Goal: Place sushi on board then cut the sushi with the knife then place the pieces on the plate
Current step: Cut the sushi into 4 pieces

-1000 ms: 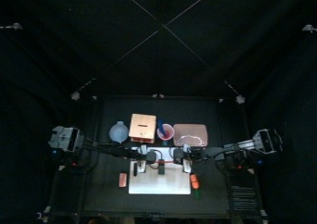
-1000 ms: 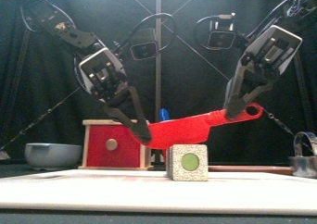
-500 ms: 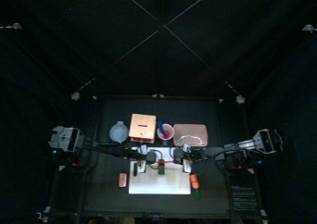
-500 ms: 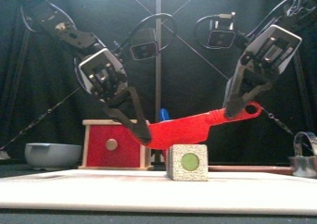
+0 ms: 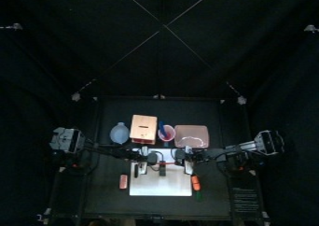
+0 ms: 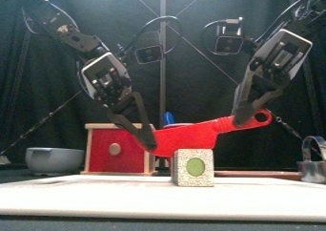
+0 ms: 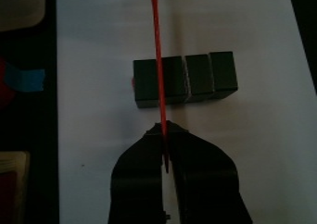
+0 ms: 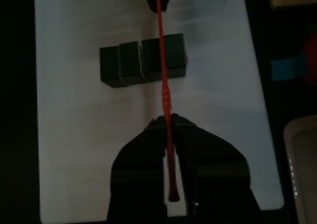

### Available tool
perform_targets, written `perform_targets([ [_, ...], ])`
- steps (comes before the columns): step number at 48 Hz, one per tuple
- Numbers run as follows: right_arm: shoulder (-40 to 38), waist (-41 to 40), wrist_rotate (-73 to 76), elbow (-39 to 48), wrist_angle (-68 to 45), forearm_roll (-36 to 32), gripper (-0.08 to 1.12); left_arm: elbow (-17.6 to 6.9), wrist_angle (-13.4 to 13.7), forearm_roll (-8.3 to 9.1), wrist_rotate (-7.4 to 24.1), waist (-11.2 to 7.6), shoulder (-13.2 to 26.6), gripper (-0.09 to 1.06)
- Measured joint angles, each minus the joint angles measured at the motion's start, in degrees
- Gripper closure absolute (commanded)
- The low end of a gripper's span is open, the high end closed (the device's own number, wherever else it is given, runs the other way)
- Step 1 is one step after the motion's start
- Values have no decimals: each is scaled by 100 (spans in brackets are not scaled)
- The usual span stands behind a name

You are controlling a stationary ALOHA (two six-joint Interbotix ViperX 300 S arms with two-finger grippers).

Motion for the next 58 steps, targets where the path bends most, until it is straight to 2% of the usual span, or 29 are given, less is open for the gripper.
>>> perform_targets([
  [21,782,9,0,-141,-26,44,65,-18,0,-26,0,0,281,63],
  [30,853,0,-9,-193,9,-18,65,-35,9,-26,18,18,281,63],
  [39,826,-123,-9,-193,35,-132,65,-35,9,44,9,97,281,63],
  [47,782,-316,-9,-193,114,-290,65,-44,9,132,35,255,281,63],
  [58,721,-352,-18,-264,299,-308,65,-44,9,193,26,272,264,63],
])
